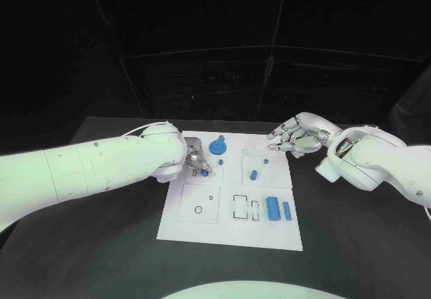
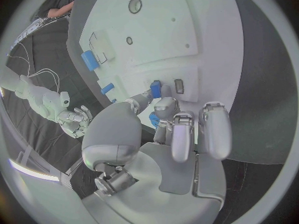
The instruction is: Assemble the parts on the task board
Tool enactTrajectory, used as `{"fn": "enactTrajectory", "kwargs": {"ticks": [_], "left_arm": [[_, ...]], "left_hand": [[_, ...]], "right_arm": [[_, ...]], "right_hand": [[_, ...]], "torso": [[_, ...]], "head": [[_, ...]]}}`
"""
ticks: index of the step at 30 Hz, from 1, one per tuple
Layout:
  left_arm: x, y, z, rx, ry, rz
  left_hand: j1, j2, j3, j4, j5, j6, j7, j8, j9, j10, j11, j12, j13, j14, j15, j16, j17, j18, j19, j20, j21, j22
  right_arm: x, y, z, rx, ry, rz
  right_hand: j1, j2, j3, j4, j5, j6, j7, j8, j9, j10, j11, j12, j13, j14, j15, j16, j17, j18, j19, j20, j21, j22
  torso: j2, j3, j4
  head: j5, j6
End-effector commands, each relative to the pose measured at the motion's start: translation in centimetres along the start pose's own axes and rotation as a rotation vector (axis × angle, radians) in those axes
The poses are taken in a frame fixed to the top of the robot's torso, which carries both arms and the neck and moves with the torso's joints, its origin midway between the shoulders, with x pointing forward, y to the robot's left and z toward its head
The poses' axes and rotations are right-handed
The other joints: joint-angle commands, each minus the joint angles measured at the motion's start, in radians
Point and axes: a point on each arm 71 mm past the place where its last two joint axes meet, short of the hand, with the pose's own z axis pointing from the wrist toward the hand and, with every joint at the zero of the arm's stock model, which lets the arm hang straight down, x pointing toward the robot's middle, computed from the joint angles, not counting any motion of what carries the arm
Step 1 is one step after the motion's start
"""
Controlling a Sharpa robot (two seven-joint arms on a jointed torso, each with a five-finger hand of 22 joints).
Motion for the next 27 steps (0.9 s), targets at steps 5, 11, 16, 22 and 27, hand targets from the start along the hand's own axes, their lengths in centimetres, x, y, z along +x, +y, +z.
{"fn": "enactTrajectory", "kwargs": {"ticks": [5,11,16,22,27], "left_arm": [[0.22,-0.04,0.18,-0.015,0.030,0.004],[0.10,0.11,0.28,-0.021,0.028,0.002],[0.06,0.07,0.33,-0.022,0.027,0.002],[-0.04,0.11,0.40,-0.024,0.020,-0.003],[-0.25,0.37,0.42,-0.026,0.002,-0.016]], "left_hand": [[-0.040,-0.014,-0.052,0.024,-0.002,0.016,-0.005,0.003,0.001,0.007,-0.005,0.016,0.011,0.106,-0.005,0.003,0.263,-0.019,0.007,-0.006,0.004,0.010],[-0.047,-0.013,-0.065,0.031,-0.002,0.020,-0.007,0.004,0.003,0.009,-0.007,0.020,0.015,0.106,-0.007,0.003,0.263,-0.019,0.008,-0.008,0.006,0.013],[-0.056,-0.012,-0.076,0.037,-0.002,0.021,-0.007,0.005,0.004,0.009,-0.007,0.020,0.015,0.106,-0.008,0.003,0.263,-0.019,0.008,-0.009,0.005,0.013],[-0.106,-0.025,-0.125,0.073,-0.002,0.025,-0.005,0.004,0.005,0.008,-0.006,0.020,0.014,0.106,-0.007,0.003,0.263,-0.020,0.009,-0.009,0.005,0.015],[-0.173,-0.062,-0.243,0.128,-0.002,0.025,-0.008,0.003,0.007,0.008,-0.008,0.023,0.015,0.106,-0.008,0.003,0.263,-0.020,0.010,-0.010,0.007,0.019]], "right_arm": [[0.06,0.22,0.05,-0.007,0.006,-0.004],[0.08,0.24,0.05,-0.007,0.006,-0.003],[0.13,0.30,0.07,-0.008,0.007,-0.003],[0.14,0.32,0.08,-0.008,0.006,-0.003],[0.12,0.31,0.08,-0.008,0.006,-0.003]], "right_hand": [[-0.004,0.007,-0.003,0.004,0.005,-0.007,0.000,0.004,0.000,0.000,0.002,-0.004,-0.001,0.005,-0.001,-0.005,-0.002,0.015,-0.002,0.001,-0.005,-0.002],[-0.004,0.007,-0.003,0.004,0.005,-0.007,0.000,0.004,0.000,0.000,0.002,-0.004,-0.001,0.005,-0.001,-0.005,-0.002,0.015,-0.002,0.001,-0.005,-0.002],[-0.006,0.007,-0.004,0.005,0.005,-0.007,0.000,0.004,0.000,0.000,0.002,-0.003,-0.002,0.005,-0.001,-0.004,0.000,0.015,-0.001,0.001,-0.005,-0.002],[-0.008,0.007,-0.006,0.007,0.005,-0.008,0.000,0.004,0.000,-0.001,0.002,-0.003,-0.002,0.005,-0.001,-0.008,-0.003,0.016,-0.002,0.001,-0.008,-0.006],[-0.010,0.007,-0.007,0.008,0.005,-0.008,0.000,0.004,0.000,-0.001,0.002,-0.003,-0.002,0.005,0.000,-0.010,-0.004,0.016,-0.002,0.001,-0.009,-0.007]], "torso": [[0.000,-0.0001,0.0006],[0.000,-0.0002,0.0004],[0.000,-0.0004,0.0004],[0.000,-0.0006,0.0012],[-0.001,-0.0011,0.0011]], "head": [[-0.002,-0.002],[-0.003,-0.003],[-0.004,-0.003],[-0.005,-0.002],[-0.006,0.000]]}}
